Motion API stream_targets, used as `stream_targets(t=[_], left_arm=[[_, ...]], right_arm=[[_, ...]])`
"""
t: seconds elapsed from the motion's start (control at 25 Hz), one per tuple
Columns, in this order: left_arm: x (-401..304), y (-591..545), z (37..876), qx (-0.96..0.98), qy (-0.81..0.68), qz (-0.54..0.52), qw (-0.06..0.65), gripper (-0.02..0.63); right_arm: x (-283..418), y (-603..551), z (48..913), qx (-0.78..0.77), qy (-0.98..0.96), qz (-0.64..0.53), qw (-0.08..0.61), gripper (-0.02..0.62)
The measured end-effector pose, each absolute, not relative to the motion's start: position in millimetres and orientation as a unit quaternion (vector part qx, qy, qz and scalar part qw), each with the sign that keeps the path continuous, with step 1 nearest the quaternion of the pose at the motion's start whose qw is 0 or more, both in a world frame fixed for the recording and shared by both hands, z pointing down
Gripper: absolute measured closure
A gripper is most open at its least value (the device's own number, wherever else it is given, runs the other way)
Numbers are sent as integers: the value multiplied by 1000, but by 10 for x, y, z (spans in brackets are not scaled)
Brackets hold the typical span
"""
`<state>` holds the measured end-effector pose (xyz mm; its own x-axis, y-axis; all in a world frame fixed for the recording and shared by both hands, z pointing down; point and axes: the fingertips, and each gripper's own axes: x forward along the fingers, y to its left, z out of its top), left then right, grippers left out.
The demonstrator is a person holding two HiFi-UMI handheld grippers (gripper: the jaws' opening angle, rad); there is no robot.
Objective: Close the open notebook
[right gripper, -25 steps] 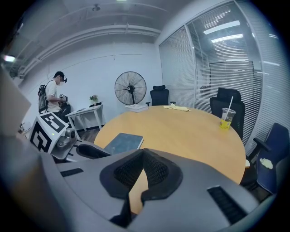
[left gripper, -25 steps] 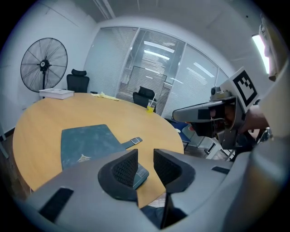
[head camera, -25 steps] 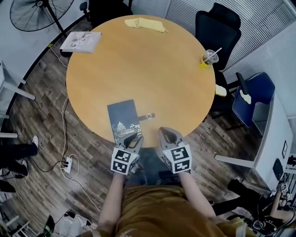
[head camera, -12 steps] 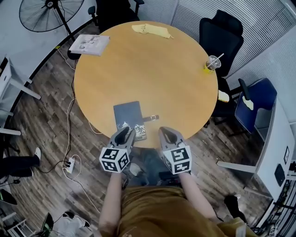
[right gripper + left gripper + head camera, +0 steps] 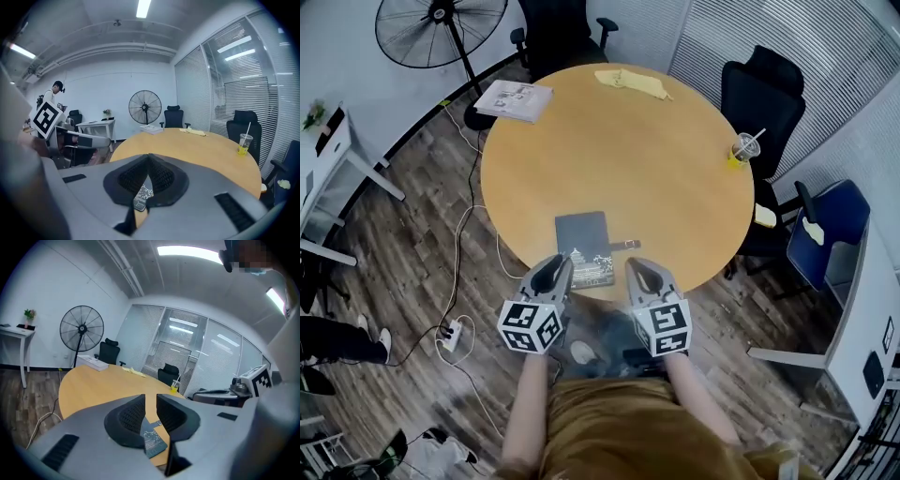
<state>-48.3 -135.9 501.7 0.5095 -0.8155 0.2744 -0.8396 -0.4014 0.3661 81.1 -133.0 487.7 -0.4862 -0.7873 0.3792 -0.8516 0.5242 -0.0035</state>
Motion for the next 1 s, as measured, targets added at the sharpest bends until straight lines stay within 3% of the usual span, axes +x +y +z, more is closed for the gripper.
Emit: stream_targets(t=[0.32, 1.0], left_arm=[[-762, -1223, 4672, 825, -537, 30, 174, 512], [-825, -1127, 4583, 813, -560, 37, 155, 517]], right_arm=[[625, -1192, 4664, 475, -865, 70, 148, 583], [570, -1072, 4577, 460, -875, 59, 138, 583]])
